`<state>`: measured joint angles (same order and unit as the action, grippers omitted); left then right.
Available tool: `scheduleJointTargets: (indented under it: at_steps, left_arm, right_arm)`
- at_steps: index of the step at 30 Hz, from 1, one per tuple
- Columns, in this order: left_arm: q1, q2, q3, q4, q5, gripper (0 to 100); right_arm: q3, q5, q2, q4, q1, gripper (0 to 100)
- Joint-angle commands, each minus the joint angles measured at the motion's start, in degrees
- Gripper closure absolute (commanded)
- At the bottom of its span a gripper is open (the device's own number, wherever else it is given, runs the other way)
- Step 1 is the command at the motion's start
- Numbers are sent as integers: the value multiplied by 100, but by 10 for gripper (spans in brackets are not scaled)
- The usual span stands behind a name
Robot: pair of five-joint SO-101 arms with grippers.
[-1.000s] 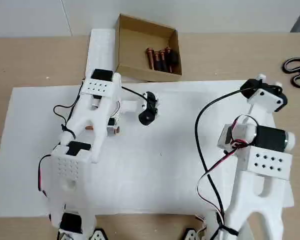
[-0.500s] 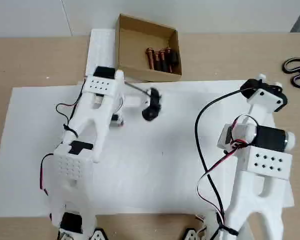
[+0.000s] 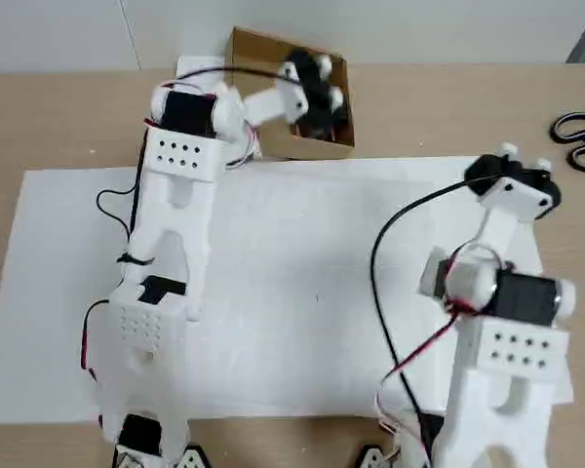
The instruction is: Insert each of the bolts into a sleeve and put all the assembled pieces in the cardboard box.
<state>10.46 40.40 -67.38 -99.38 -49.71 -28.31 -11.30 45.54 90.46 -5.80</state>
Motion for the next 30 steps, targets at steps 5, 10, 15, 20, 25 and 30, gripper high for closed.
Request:
scheduleJointTargets:
  at_steps: [5,10,15,20,25,30]
  left_arm:
    - [88,-1125,-40,-114,501,994]
    - [334,-2215,488,-114,1635,994]
    - [677,-3341,1262,-105,2514,994]
    - [800,-4501,2097,-105,4246,994]
    - [791,-5521,3152,-97,5547,994]
    - [809,-6382,4470,-18,6365,994]
  right_arm:
    - [-440,26,620,189,585,996]
    - [-659,-79,1121,242,1525,996]
    - [-677,-369,1481,-145,1947,996]
    - [-677,-360,1508,-242,2193,996]
    - [-677,-352,1508,-576,2264,996]
    - [-695,-378,1508,-708,2844,996]
